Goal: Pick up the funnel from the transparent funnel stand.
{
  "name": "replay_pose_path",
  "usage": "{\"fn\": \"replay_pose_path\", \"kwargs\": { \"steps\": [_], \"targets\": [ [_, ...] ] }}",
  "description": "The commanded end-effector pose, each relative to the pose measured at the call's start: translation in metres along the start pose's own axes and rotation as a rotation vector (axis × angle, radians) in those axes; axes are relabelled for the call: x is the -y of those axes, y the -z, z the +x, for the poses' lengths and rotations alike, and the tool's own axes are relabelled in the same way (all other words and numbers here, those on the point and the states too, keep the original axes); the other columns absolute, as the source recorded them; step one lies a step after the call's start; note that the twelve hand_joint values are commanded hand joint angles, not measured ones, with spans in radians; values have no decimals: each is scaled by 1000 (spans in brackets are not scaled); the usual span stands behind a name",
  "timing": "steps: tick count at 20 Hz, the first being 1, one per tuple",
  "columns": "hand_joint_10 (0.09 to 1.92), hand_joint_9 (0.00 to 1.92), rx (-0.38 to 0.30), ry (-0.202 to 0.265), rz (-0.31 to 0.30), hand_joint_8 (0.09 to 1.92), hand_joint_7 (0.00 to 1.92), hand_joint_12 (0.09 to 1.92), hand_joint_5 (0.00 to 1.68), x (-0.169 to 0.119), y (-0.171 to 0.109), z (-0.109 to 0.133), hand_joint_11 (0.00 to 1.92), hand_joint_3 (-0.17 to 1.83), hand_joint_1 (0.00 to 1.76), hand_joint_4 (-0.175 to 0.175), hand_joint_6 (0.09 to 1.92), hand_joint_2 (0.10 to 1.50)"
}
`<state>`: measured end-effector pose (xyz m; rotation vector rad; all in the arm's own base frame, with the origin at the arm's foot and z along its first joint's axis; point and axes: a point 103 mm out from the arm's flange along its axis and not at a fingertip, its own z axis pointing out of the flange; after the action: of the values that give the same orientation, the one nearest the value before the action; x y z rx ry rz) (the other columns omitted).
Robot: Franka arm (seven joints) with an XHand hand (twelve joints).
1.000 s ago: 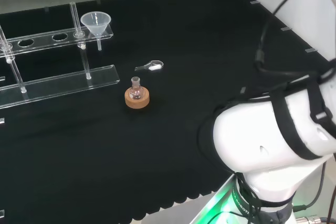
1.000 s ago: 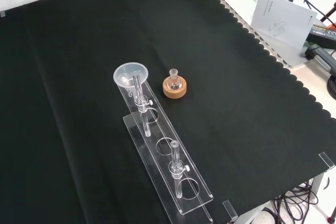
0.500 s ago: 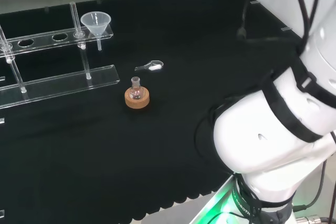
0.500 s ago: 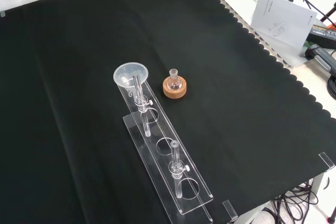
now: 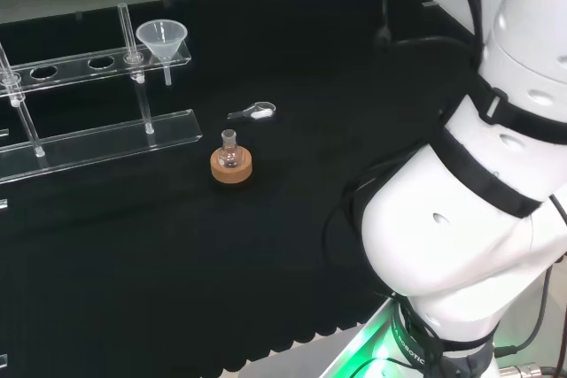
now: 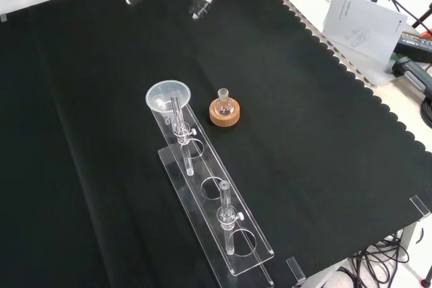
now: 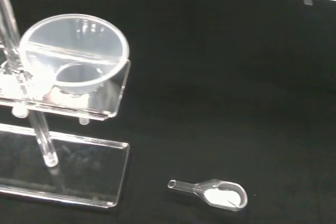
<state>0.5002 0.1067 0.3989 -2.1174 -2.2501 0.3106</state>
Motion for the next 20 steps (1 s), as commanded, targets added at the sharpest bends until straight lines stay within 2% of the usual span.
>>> {"fn": "replay_pose_path", "kwargs": {
  "steps": [1,8,14,20],
  "targets": [
    [734,179,49,65,79,614,3,1448,203,-17,-12,38,92,235,462,3,87,881],
    [762,146,82,105,158,549,0,1483,153,-28,-31,61,119,230,451,4,87,842],
    [794,106,86,116,193,472,0,1504,99,-37,-43,64,154,213,437,-8,87,800],
    [835,43,92,137,238,293,0,1513,46,-47,-58,73,177,192,442,-14,87,771]
  ]
}}
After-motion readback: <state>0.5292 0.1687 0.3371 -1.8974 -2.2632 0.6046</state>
